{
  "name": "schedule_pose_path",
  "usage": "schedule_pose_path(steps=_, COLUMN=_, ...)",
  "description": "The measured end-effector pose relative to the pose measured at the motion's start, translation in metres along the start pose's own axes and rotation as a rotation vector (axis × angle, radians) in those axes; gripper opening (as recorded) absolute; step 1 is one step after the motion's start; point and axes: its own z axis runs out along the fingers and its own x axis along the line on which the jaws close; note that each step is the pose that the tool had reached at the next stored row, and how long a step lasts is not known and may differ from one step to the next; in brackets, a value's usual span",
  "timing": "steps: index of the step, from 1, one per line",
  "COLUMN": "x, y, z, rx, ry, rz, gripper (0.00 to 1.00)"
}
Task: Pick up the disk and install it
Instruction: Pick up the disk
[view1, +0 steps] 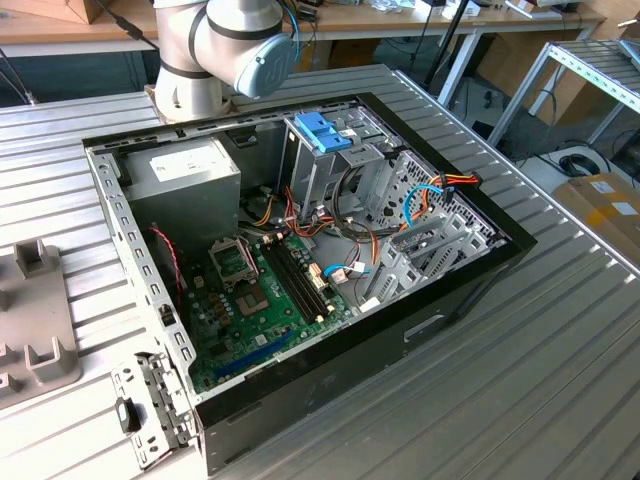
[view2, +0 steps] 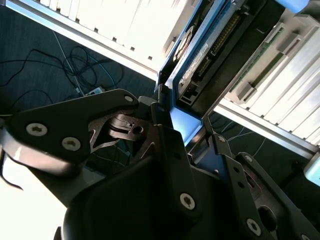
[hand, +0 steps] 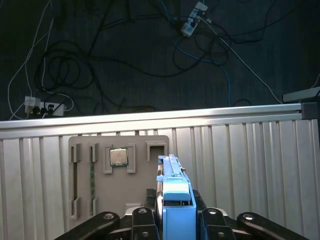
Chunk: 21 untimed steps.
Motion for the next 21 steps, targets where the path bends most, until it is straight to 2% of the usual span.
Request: schedule_pose_path(steps=21, x=-0.0010, y=0.0006, z=-0.0149, rx=-0.0001, ry=0.0000, rz=0.000, gripper=0.37)
